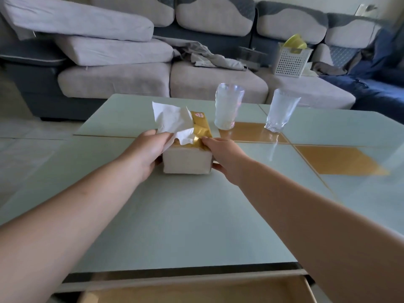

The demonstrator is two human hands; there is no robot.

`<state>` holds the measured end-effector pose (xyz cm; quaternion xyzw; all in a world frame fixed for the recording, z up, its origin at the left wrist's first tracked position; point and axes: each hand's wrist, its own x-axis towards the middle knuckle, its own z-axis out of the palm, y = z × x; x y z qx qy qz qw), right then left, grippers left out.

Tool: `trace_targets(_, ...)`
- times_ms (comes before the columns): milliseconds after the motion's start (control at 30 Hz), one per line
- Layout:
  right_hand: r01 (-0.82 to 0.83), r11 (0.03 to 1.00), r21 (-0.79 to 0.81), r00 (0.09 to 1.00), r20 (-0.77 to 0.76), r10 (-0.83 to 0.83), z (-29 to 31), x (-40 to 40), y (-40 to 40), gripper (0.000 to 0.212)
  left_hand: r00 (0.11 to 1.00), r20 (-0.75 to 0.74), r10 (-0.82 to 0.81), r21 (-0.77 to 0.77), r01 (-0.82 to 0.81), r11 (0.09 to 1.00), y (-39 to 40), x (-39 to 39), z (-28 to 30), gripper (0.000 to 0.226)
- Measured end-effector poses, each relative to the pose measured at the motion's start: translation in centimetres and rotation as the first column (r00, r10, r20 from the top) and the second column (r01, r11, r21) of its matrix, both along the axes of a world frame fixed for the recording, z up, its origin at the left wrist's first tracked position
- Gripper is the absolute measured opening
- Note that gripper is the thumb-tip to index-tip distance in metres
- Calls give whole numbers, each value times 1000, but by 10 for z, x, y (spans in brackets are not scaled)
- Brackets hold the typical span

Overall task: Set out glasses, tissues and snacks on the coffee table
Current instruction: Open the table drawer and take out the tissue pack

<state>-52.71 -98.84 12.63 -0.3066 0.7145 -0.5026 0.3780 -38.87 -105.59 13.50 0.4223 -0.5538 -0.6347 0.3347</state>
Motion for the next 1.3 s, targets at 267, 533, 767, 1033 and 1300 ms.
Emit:
trace_targets(267,106,991,-80,992,-64,-111,17,24,66,34,989,-65,132,-117,-139,983,40,31,14,68)
trace_targets(533,91,988,-127,921,389,-35,0,81,198,20,971,-236,-38,17,43,999,192,110,-12,20)
trace_targets(767,47,973,228,769,613,-181,-85,106,315,44,972,-232,19,563,119,818,289,169,-100,16)
trace_targets(1033,-186,838,513,754,621,-213,-144,133,371,57,983,-175,62,883,129,451,330,199,-147,29)
trace_targets(1300,-72,840,538,635,674,-377,-156,149,363,73,983,-156,97,924,111,365,338,204,-161,47)
